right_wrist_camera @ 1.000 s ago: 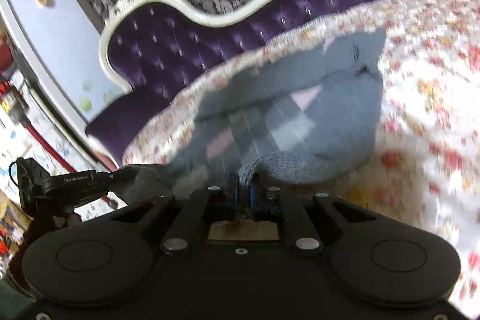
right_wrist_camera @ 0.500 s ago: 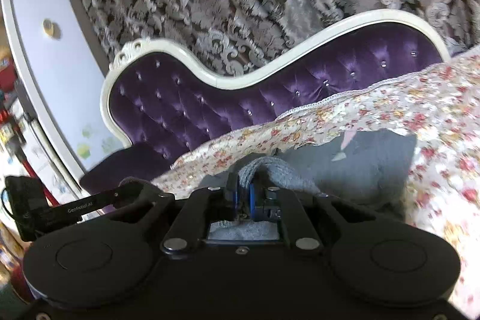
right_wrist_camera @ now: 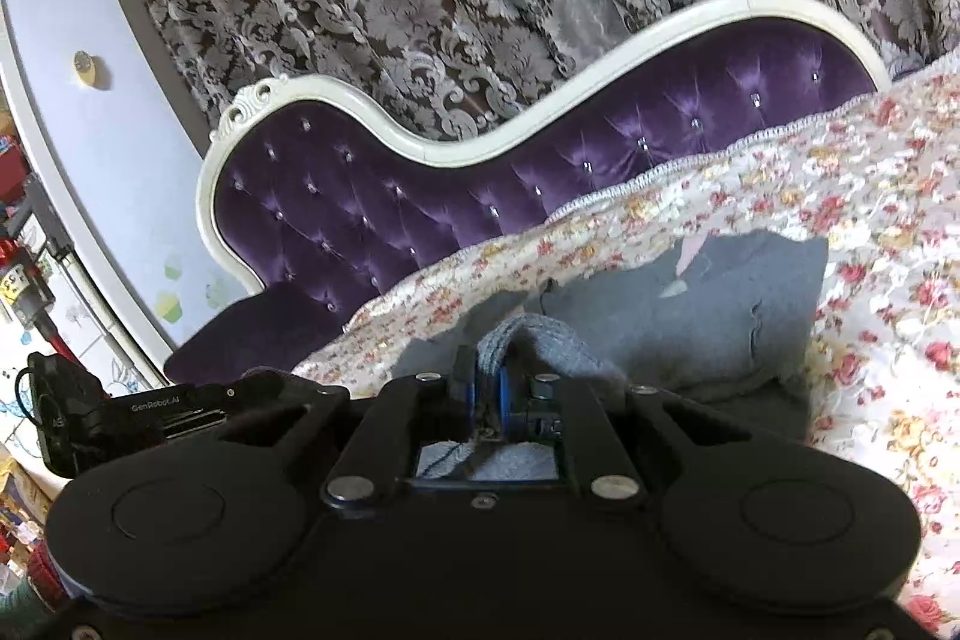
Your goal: Fold small clothes
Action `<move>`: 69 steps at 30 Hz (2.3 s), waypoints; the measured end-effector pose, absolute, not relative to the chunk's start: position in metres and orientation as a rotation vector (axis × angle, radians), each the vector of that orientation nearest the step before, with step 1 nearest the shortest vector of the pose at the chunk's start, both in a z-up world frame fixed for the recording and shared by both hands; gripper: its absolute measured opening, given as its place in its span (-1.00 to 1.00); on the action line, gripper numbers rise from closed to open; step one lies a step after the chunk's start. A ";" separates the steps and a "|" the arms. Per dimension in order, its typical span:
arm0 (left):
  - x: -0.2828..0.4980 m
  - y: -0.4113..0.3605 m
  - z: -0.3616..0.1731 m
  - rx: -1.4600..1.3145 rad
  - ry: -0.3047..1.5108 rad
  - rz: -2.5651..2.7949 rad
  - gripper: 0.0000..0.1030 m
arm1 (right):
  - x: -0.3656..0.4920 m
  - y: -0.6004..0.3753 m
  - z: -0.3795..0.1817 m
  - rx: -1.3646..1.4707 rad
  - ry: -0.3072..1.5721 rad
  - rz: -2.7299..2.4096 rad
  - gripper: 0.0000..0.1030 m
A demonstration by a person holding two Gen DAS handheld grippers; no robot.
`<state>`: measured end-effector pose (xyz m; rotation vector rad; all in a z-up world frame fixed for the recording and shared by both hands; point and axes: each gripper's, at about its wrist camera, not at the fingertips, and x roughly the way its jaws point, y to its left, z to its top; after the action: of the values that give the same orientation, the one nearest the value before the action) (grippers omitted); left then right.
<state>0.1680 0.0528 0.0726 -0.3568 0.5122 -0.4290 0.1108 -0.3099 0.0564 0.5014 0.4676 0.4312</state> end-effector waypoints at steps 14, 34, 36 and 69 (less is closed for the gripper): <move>0.217 0.060 0.102 -0.365 0.498 -0.386 -0.91 | 0.155 -0.321 0.093 0.501 0.432 0.409 -0.71; 0.399 0.038 -0.012 -0.318 0.723 -0.206 -0.87 | 0.330 -0.331 -0.009 0.516 0.609 0.169 -0.70; 0.408 0.040 -0.023 -0.340 0.734 -0.207 -0.56 | 0.337 -0.329 -0.020 0.513 0.626 0.149 -0.66; 0.310 0.023 -0.029 0.068 0.684 -0.174 0.55 | 0.253 -0.286 -0.011 0.134 0.588 0.087 0.15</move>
<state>0.3103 0.0233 -0.0288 0.0679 0.6835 -0.1738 0.2529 -0.2861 -0.0113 0.1343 0.5875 0.0870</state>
